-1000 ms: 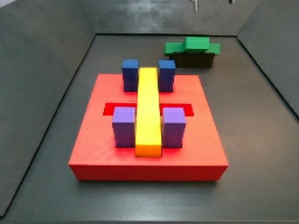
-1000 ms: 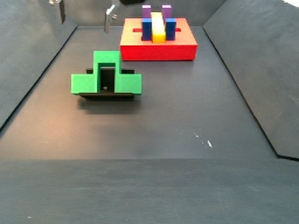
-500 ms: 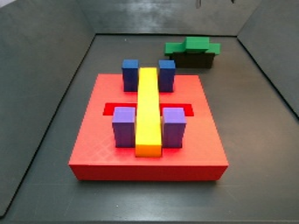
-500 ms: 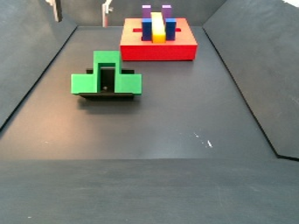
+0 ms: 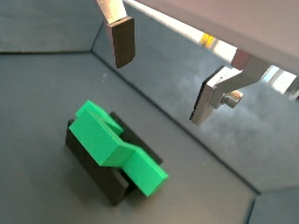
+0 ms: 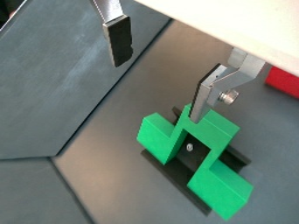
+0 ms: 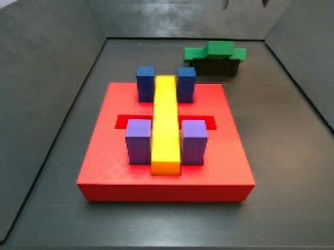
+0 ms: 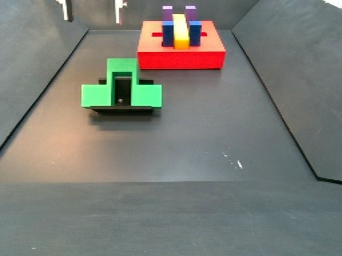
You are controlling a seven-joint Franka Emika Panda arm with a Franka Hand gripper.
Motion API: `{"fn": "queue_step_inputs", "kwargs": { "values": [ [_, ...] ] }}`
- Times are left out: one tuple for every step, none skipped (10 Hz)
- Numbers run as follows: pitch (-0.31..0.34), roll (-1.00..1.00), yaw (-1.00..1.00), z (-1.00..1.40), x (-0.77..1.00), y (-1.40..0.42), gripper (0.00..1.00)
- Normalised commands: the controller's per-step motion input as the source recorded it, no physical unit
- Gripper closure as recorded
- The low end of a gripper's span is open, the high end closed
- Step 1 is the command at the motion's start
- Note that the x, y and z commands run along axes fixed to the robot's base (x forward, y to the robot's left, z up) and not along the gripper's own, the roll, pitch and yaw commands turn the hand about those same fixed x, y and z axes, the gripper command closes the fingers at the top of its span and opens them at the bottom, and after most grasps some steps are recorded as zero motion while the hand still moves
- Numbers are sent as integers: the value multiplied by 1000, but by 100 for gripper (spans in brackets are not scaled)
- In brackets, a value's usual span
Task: Pick up the green object. Move up. Place the green object on the fixture. Regrasp the green object. Move to above the board. Insert the green object.
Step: Regrasp the green object.
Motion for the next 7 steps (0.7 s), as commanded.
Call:
{"fn": "queue_step_inputs", "kwargs": {
  "values": [
    [274,1000,386,-54,0,-134,0],
    [280,1000,434,-77,0,-97,0],
    [260,1000,454,-120,0,-94,0],
    [226,954,457,-174,0,-106,0],
    [206,826,343,-203,91,-271,0],
    [277,780,229,-217,20,-423,0],
    [237,657,180,-314,-17,-363,0]
  ]
}}
